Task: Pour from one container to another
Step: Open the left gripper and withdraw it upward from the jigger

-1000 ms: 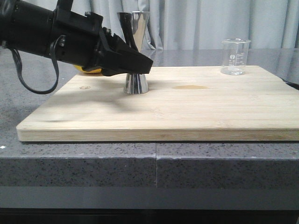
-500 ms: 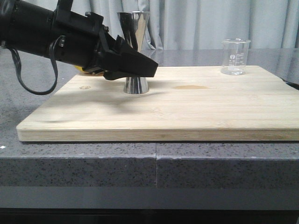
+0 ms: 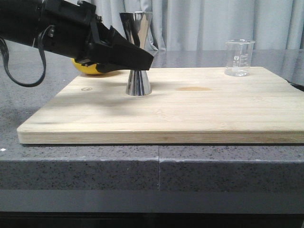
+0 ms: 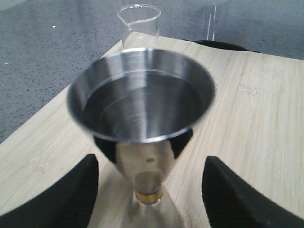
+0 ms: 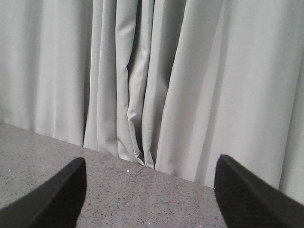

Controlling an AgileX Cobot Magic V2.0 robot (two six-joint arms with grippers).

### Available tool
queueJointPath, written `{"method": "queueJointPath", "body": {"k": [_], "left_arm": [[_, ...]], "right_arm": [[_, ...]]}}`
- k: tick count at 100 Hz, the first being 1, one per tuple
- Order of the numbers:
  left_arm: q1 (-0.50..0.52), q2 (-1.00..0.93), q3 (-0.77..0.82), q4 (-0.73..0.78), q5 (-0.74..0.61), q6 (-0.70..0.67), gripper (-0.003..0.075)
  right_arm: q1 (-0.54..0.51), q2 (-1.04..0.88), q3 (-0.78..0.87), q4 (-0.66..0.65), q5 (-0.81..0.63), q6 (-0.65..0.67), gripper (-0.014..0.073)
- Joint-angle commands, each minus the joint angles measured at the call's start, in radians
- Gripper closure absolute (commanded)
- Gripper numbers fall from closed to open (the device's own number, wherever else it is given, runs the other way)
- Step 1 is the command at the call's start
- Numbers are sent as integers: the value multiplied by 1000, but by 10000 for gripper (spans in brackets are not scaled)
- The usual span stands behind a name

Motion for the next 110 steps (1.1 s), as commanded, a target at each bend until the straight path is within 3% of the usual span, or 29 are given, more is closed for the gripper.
{"method": "queueJointPath", "body": {"k": [1, 68, 110], "left_arm": [[5, -53, -31, 2, -46, -20, 278], [50, -90, -31, 88, -56, -106, 278], [140, -200, -31, 226, -91, -295, 278]], "right_arm": [[-3, -31, -27, 8, -73, -2, 87], [-3, -31, -27, 8, -73, -2, 87], [-3, -31, -27, 8, -73, -2, 87]]}}
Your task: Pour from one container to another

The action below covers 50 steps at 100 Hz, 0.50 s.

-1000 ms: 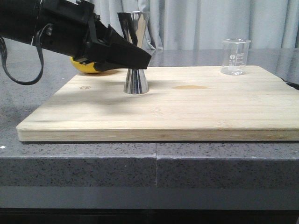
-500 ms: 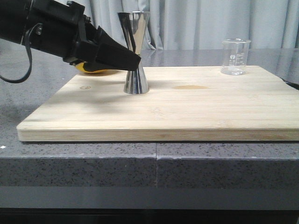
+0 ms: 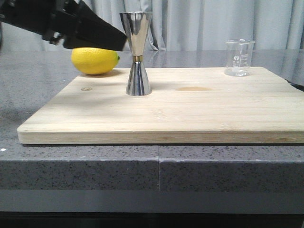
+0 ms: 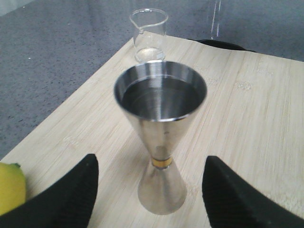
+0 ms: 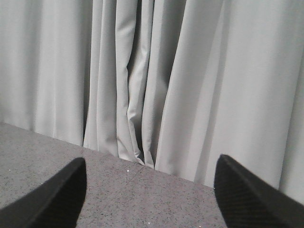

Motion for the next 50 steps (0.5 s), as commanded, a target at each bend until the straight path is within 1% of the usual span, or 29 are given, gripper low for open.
{"method": "queueJointPath", "body": {"k": [1, 19, 30, 37, 42, 50], "left_arm": [[37, -64, -31, -3, -63, -58, 278], [125, -119, -31, -3, -158, -71, 279], [180, -158, -31, -3, -173, -71, 280], [213, -189, -31, -3, -150, -90, 280], [235, -216, -31, -3, -109, -106, 280], [265, -257, -31, -3, 15, -168, 280]], "right_arm": [[-3, -31, -27, 8, -73, -2, 87], [-3, -31, -27, 8, -73, -2, 88], [-5, -31, -27, 14, -71, -6, 88], [-22, -31, -27, 25, -65, -6, 88], [-45, -31, -27, 46, -56, -6, 88], [-83, -31, -27, 93, -36, -7, 88]]}}
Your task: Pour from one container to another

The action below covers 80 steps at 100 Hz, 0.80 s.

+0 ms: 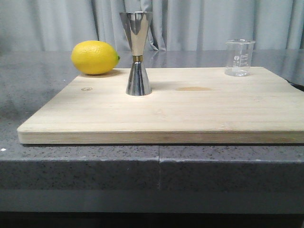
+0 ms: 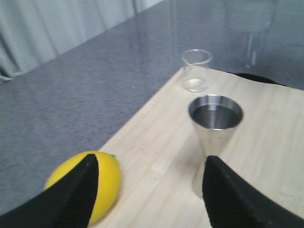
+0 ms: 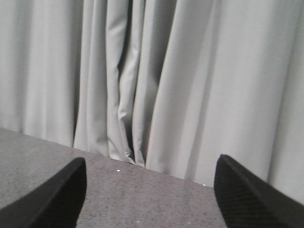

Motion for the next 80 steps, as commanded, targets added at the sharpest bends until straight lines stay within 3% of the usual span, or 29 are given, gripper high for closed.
{"method": "queueJointPath", "body": {"k": [1, 12, 39, 80], "left_arm": [[34, -77, -31, -51, 105, -71, 280], [69, -140, -31, -51, 300, -165, 280], [103, -307, -31, -51, 641, -350, 280], [103, -505, 73, -51, 607, -394, 280]], "right_arm": [[-45, -33, -29, 72, -39, -7, 88], [-107, -55, -34, 80, 3, -17, 88], [-157, -187, -35, 164, 156, -221, 88], [-157, -400, -26, 166, 466, -225, 88]]}}
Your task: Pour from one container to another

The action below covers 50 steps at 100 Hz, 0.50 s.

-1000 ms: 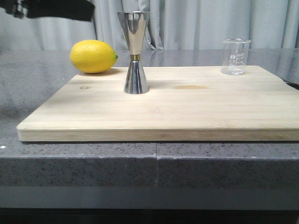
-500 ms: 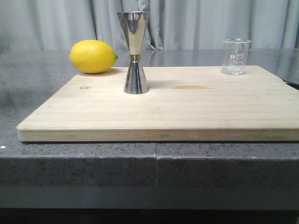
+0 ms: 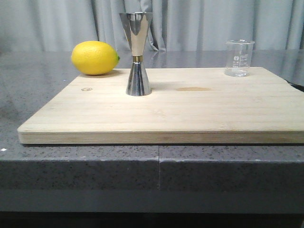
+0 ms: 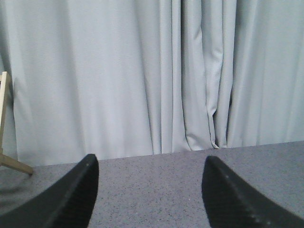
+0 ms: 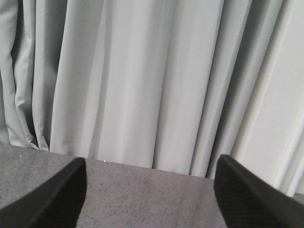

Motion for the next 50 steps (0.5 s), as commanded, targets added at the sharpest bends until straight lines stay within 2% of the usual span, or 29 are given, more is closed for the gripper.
{"method": "queueJointPath", "body": {"k": [1, 23, 50], "left_arm": [[2, -53, 21, -38, 4, -13, 280], [2, -159, 209, -38, 4, 8, 280], [2, -321, 380, -38, 4, 8, 280]], "right_arm": [[-4, -51, -26, 6, 31, -13, 88], [-4, -130, -26, 6, 239, -13, 88], [-4, -300, 62, -7, 184, -13, 88]]}}
